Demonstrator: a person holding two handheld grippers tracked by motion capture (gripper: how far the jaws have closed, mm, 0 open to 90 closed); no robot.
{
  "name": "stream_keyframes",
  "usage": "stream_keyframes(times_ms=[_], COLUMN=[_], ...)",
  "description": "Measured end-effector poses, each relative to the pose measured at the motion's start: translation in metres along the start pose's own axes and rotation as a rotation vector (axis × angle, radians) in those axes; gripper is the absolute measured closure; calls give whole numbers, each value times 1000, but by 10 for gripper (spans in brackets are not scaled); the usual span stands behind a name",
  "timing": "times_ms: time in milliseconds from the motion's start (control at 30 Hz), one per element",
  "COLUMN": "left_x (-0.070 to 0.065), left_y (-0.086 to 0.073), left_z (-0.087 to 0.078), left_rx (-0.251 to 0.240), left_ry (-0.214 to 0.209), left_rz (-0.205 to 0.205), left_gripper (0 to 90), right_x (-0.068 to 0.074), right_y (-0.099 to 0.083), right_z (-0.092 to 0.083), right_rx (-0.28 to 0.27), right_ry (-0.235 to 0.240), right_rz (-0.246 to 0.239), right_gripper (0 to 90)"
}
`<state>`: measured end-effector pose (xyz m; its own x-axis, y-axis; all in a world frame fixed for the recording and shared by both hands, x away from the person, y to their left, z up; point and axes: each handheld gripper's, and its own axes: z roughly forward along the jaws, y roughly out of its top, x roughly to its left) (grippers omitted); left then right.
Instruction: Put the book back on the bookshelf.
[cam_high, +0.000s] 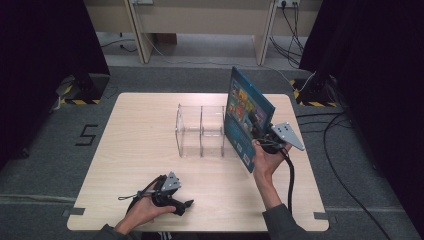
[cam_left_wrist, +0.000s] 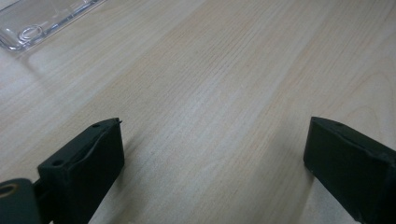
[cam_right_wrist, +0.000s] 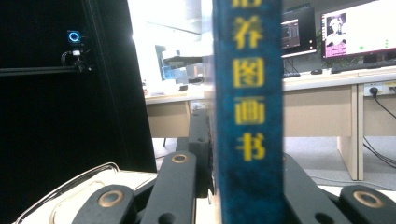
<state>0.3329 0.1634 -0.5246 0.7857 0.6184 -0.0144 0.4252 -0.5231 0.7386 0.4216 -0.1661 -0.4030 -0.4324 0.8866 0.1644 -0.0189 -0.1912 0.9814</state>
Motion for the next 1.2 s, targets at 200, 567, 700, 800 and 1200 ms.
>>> stream_keyframes(times_ms=[200, 567, 700, 800, 1200], left_x=[0, 0, 0, 0, 0], left_y=[0, 0, 0, 0, 0], left_z=[0, 0, 0, 0, 0], left_rx=[0, 0, 0, 0, 0], left_ry=[0, 0, 0, 0, 0], left_rz=[0, 0, 0, 1, 1], left_gripper=[42, 41, 41, 41, 41], right_x=[-1, -8, -8, -8, -8], right_y=[0, -3, -3, -3, -3], right_z=[-5, -19, -21, -23, -27], right_rx=[16, 46, 49, 52, 75], right_ry=[5, 15, 19, 19, 36], right_rz=[19, -1, -7, -9, -38], right_gripper=[810, 805, 804, 800, 748])
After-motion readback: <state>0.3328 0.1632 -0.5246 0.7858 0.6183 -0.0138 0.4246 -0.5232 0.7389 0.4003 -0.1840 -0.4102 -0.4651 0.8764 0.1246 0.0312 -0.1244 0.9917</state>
